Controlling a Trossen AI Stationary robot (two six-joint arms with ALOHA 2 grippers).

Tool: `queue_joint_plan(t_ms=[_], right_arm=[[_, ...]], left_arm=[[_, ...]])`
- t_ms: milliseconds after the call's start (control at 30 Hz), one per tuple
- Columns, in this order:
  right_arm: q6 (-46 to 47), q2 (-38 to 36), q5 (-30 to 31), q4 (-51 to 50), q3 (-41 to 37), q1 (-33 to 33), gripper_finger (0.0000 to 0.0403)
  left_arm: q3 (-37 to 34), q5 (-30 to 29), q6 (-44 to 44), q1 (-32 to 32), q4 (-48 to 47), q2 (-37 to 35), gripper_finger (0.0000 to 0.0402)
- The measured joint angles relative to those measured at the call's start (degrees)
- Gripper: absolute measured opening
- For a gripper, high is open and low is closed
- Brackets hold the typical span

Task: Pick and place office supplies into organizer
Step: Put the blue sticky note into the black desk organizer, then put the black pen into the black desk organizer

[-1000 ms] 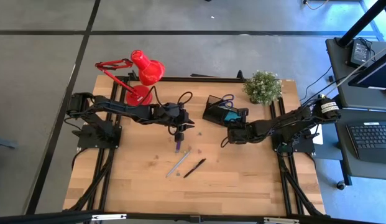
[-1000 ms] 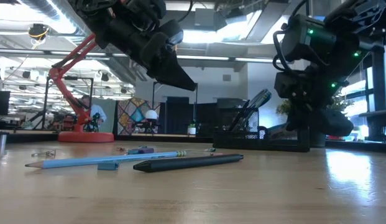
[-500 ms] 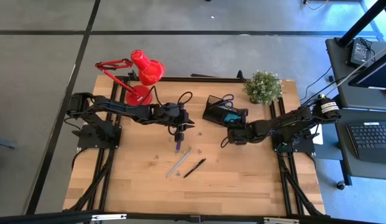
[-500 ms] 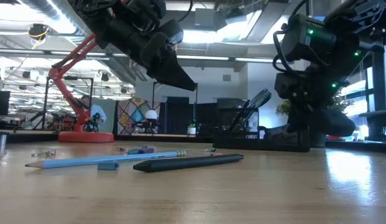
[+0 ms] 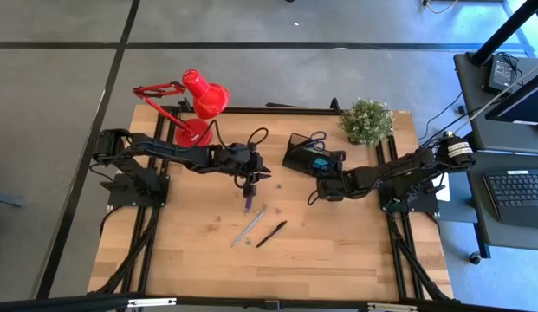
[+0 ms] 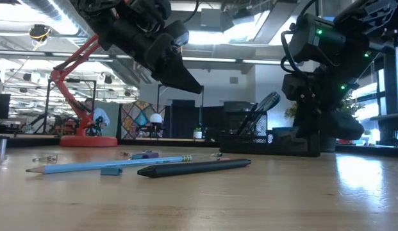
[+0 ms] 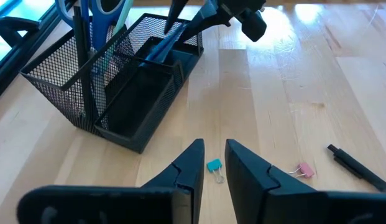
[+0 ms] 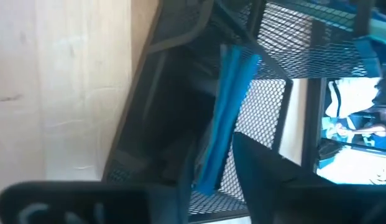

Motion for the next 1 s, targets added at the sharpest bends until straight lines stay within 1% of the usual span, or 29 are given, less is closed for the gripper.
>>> queue_joint_plan(t_ms=[67, 167, 500, 700, 800, 900, 1000], right_arm=[[-0.3, 0.0, 0.4, -0.1, 0.1, 0.0, 0.0134], [-1.0, 0.0, -0.1, -2.1, 1.1, 0.0, 0.0145], [-1.6, 0.1, -0.5, -11.4, 7.8, 0.1, 0.0147], [-1.2, 0.1, -6.0, -19.0, 13.5, 0.2, 0.0147], [0.5, 0.1, -6.4, -22.2, 16.5, 0.7, 0.0147], [2.4, 0.1, -7.3, -23.0, 19.3, 2.1, 0.0147], [4.5, -0.2, -14.6, -21.3, 21.4, 3.7, 0.0147]], left_arm=[[0.0, 0.0, 0.0, 0.0, 0.0, 0.0, 0.0059], [0.0, 0.0, 0.0, 0.0, 0.0, 0.0, 0.0059], [0.0, 0.0, 0.0, 0.0, 0.0, 0.0, 0.0059], [0.0, 0.0, 0.0, 0.0, -0.1, 0.0, 0.0059], [0.0, 0.0, -0.1, 0.0, -0.2, 0.0, 0.006], [0.0, 0.0, 0.0, 0.0, -0.2, 0.0, 0.006], [0.0, 0.1, 0.3, 0.0, -0.2, 0.0, 0.0058]])
